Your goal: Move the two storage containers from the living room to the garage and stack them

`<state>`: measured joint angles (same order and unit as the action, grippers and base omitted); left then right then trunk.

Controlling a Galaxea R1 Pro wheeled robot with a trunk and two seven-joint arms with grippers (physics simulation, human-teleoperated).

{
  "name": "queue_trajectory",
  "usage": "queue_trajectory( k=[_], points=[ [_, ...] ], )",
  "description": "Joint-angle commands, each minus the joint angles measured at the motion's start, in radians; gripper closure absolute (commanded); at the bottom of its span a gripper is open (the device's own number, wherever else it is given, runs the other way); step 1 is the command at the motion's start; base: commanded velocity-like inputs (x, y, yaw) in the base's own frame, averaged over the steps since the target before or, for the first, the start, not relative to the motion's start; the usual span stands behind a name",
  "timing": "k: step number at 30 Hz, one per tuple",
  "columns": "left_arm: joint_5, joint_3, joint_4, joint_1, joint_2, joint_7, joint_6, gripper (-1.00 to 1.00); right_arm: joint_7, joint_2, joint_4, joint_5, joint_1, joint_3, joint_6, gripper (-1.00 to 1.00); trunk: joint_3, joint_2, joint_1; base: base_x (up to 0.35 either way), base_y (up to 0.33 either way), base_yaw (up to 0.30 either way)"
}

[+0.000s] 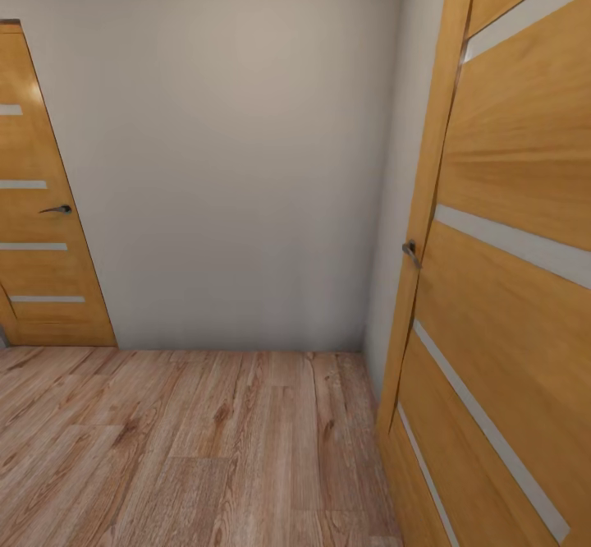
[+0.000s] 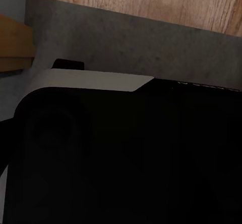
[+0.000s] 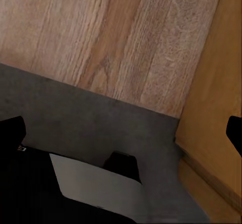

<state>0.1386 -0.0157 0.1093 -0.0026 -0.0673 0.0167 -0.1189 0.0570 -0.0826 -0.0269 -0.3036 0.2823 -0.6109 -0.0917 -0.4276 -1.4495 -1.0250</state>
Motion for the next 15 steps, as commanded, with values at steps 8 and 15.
queue_trajectory(
  k=[8,15],
  points=[
    [0.008,-0.002,0.0,0.0,0.0,0.002,-0.002,-1.0,-0.002,0.03,-0.004,-0.022,-0.026,-0.006,0.005,-1.0,-0.001,-0.001,0.0,0.0,0.0,0.0],
    [0.009,-0.003,0.0,0.0,0.0,0.002,-0.002,-1.0,-0.004,0.053,-0.004,-0.101,-0.029,-0.004,0.006,-1.0,-0.001,-0.001,0.0,0.0,0.0,0.0]
  ],
)
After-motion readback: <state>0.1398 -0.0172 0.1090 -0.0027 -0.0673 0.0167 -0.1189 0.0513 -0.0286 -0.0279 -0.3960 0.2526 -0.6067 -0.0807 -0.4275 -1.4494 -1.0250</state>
